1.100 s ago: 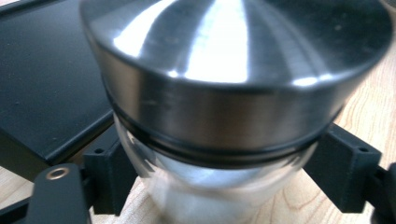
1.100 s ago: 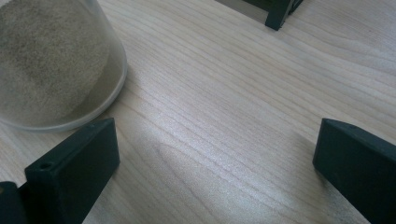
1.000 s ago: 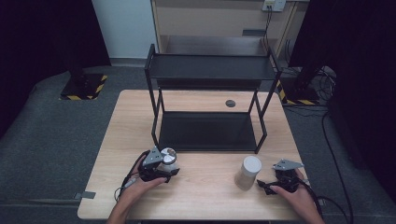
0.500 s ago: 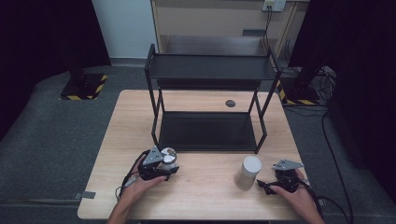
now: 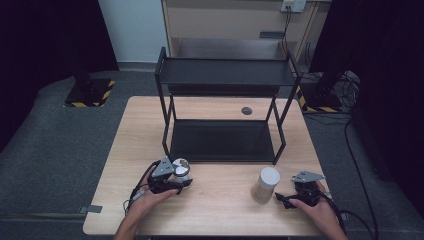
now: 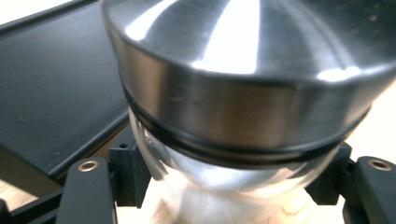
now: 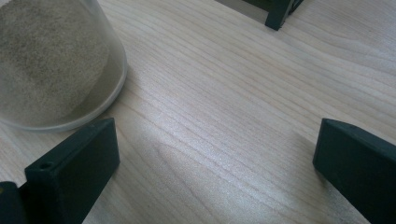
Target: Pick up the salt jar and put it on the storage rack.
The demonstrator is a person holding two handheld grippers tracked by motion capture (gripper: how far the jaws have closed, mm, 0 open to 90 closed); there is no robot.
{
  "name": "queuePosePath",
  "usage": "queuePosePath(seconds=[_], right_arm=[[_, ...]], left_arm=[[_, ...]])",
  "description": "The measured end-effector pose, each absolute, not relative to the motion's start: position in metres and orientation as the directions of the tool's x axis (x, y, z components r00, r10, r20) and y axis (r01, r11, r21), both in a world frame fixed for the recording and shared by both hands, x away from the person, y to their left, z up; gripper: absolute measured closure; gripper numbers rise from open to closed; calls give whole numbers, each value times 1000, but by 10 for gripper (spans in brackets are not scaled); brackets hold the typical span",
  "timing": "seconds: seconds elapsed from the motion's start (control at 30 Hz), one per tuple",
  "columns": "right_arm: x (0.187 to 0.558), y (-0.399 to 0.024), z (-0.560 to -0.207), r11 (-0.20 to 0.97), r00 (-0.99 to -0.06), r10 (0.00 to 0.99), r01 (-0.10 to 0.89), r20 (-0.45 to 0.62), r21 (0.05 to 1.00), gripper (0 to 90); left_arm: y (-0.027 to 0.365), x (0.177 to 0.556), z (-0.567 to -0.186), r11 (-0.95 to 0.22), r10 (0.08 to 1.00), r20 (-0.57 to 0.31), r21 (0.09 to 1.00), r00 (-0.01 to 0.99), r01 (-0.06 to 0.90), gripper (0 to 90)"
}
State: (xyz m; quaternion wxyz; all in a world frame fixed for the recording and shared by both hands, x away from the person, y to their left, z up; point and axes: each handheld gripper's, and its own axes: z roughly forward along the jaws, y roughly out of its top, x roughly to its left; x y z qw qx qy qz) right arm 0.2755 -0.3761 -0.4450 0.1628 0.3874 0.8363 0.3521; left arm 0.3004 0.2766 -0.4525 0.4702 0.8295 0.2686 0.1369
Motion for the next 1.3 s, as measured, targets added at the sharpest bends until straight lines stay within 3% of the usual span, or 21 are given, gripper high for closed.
queuePosePath(seconds=[0.77, 1.3], right_arm=[[276, -377, -445, 454, -650, 760, 532, 1, 715, 11], [276, -377, -445, 454, -650, 760, 532, 1, 715, 11]], left_arm=[[267, 297, -436, -477, 480, -8, 837, 877, 268, 299], [263, 297, -425, -466, 468, -18, 845, 884, 263, 299]])
